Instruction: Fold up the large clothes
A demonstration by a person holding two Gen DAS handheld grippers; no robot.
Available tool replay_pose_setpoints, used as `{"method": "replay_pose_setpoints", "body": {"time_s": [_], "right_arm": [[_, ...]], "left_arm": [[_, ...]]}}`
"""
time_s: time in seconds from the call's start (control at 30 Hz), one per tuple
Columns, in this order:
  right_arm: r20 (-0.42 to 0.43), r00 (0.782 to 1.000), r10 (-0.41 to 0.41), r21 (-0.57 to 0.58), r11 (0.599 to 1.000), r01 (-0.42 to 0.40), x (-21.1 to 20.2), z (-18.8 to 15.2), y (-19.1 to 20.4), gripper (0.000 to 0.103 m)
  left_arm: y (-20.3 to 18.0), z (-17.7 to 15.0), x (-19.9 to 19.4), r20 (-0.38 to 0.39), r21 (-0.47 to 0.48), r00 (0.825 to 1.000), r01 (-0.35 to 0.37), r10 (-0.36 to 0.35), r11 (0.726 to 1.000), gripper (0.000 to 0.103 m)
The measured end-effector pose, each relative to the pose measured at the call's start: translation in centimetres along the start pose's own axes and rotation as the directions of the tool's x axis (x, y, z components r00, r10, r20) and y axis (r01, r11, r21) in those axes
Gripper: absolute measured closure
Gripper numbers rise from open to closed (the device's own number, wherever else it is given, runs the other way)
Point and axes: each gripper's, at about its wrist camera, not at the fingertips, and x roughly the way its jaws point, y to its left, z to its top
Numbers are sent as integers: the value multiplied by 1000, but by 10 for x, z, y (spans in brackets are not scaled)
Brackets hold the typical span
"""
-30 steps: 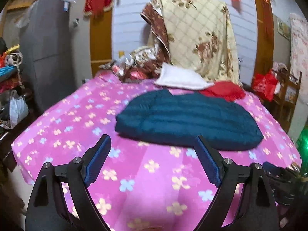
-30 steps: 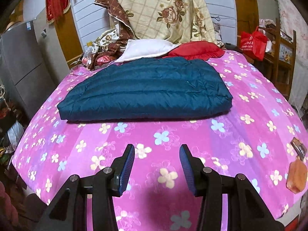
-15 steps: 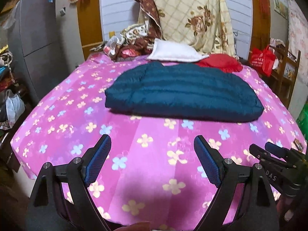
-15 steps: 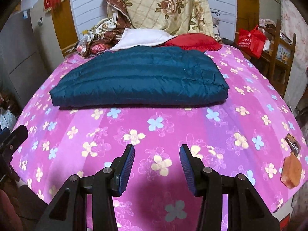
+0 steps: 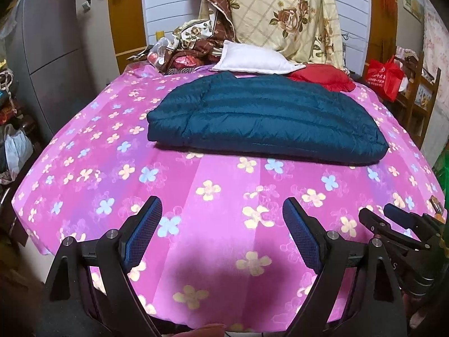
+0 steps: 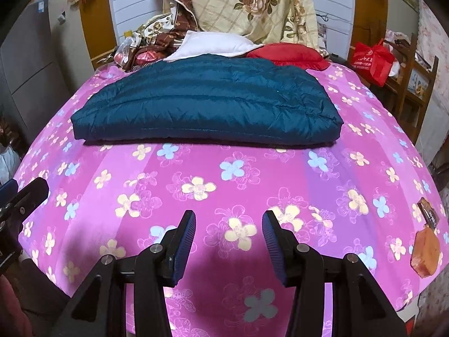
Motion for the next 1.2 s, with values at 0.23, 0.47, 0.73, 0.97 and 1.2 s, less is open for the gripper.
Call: {"method": "replay_pose_setpoints", "body": {"time_s": [0.23,0.47,0.73,0.97,1.2], "right_arm": [[-9,1000,-3,4,1000,3,3,-1,-1,56],[-23,1000,-9,3,1000,9,7,-4,0,55],[-25,1000,-12,-5,1000,12,8,-5,3,55],[-34,999,-13,-9,1000,13,12,-5,3,55],[-39,999,-22,-16,1000,21,16,-7,4,55]], "left_arm": [[0,-2,5,-28,0,1000,-5,5,1000,15],[-1,-4,8,-46,2,999,4,-4,1000,15],[-3,-6,12,-62,8,998,12,-11,1000,15],[-4,-6,15,-73,8,997,18,-17,1000,15],[-6,-10,20,-100,8,994,44,-43,999,15]]}}
